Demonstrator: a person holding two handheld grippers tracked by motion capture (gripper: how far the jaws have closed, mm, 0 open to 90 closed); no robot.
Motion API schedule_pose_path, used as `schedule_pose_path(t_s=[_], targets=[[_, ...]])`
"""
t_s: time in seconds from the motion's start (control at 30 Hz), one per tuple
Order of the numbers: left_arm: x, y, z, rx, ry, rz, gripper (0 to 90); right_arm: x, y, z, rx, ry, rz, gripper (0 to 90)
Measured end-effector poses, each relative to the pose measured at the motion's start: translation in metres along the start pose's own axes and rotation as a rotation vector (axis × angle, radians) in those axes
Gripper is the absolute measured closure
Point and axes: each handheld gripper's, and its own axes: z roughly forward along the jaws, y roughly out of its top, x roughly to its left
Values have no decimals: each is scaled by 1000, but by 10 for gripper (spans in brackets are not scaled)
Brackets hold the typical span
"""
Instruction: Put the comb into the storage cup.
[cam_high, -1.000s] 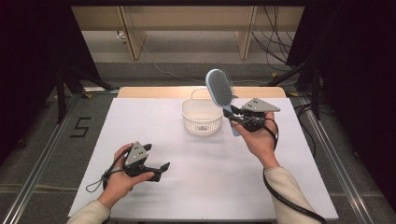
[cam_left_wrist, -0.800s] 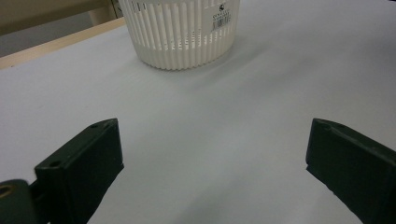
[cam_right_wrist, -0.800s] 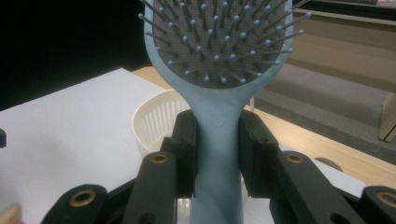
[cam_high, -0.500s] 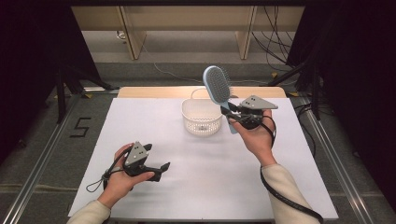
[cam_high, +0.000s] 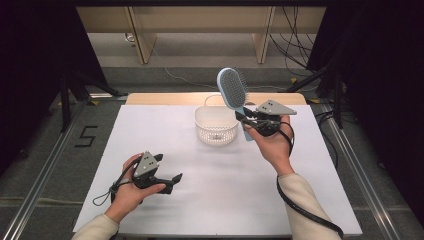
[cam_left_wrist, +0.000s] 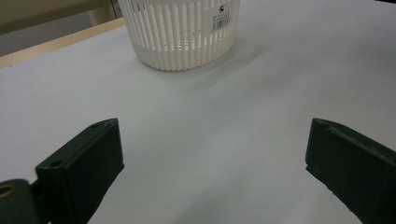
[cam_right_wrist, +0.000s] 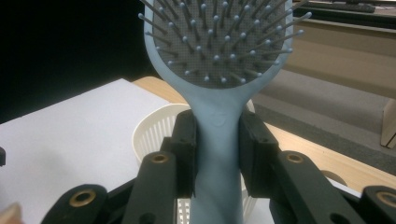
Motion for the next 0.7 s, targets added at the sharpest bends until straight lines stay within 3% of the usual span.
schedule_pose_path(t_s=[0.7], targets=[[0, 0, 1, -4, 1, -3, 39, 3, 6, 10, -12, 0, 7, 703]])
